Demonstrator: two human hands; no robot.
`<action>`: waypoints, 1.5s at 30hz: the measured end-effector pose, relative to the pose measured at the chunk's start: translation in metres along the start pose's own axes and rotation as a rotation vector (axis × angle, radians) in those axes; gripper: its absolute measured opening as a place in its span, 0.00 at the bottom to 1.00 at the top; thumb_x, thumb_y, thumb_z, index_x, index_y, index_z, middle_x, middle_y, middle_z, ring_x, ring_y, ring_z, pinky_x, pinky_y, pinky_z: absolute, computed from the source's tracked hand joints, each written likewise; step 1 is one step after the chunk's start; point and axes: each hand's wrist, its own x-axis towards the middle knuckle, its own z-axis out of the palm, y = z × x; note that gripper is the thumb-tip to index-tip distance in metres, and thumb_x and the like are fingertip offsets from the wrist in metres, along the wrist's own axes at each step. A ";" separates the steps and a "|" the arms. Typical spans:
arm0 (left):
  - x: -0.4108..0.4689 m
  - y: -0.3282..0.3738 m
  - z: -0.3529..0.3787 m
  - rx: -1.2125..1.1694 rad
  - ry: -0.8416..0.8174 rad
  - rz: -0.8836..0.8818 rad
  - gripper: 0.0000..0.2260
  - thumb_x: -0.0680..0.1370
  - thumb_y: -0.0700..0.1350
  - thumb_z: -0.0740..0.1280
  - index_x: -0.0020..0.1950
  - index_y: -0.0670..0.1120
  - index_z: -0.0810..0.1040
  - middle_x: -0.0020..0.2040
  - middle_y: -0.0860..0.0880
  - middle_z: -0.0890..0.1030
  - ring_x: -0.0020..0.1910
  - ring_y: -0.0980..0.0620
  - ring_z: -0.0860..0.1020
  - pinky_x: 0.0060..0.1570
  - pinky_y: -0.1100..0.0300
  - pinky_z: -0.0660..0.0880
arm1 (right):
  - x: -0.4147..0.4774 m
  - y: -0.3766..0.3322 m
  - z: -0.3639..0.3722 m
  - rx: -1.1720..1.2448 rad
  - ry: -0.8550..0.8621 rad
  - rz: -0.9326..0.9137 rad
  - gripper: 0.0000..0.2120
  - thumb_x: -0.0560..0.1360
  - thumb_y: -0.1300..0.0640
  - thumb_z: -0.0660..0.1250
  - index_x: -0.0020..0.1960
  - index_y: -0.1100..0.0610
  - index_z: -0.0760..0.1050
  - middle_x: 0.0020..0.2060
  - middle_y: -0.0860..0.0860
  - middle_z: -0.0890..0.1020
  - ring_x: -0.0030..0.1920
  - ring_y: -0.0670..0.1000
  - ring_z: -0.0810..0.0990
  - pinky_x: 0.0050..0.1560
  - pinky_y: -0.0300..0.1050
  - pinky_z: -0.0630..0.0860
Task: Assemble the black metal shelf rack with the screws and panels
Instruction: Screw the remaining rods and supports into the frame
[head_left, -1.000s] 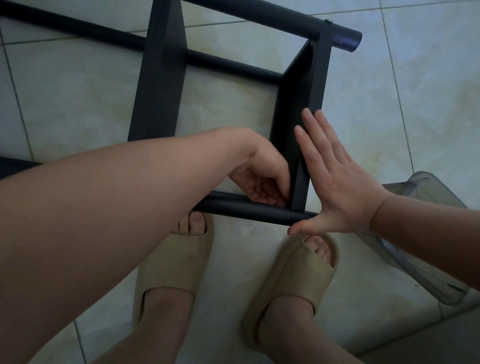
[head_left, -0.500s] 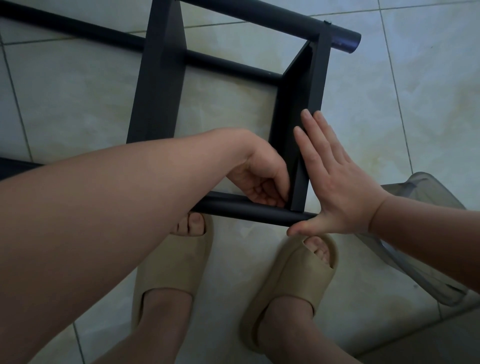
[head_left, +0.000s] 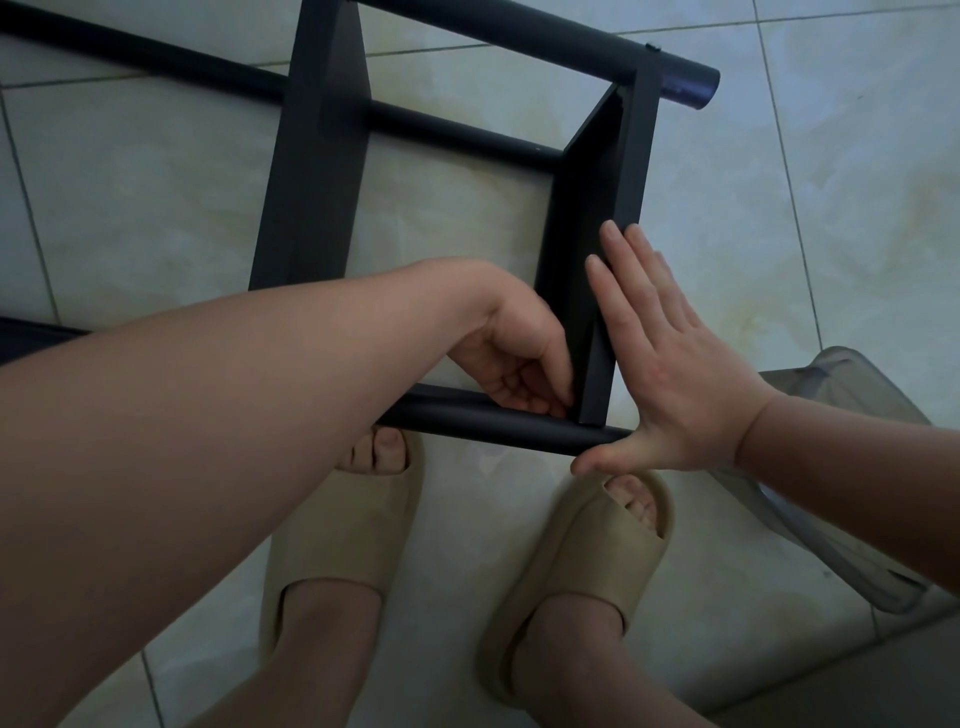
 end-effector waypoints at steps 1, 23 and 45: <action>-0.001 0.000 0.000 -0.001 -0.004 0.000 0.05 0.78 0.35 0.66 0.48 0.42 0.81 0.38 0.47 0.81 0.35 0.55 0.79 0.38 0.65 0.77 | 0.000 0.000 0.000 -0.004 0.000 0.001 0.66 0.67 0.17 0.55 0.81 0.69 0.45 0.81 0.65 0.44 0.81 0.65 0.40 0.80 0.66 0.47; 0.003 0.002 -0.001 0.073 0.023 -0.046 0.02 0.79 0.39 0.67 0.48 0.44 0.79 0.37 0.49 0.80 0.34 0.56 0.75 0.38 0.65 0.73 | -0.001 0.000 -0.001 -0.019 0.011 0.005 0.66 0.67 0.16 0.55 0.81 0.69 0.46 0.81 0.65 0.45 0.81 0.65 0.41 0.80 0.66 0.46; 0.002 0.002 0.001 0.074 0.018 -0.021 0.03 0.79 0.37 0.66 0.49 0.43 0.80 0.38 0.48 0.81 0.34 0.56 0.77 0.37 0.66 0.76 | -0.001 0.000 0.000 -0.003 0.018 -0.002 0.66 0.67 0.16 0.55 0.81 0.69 0.46 0.81 0.65 0.45 0.81 0.65 0.41 0.80 0.67 0.47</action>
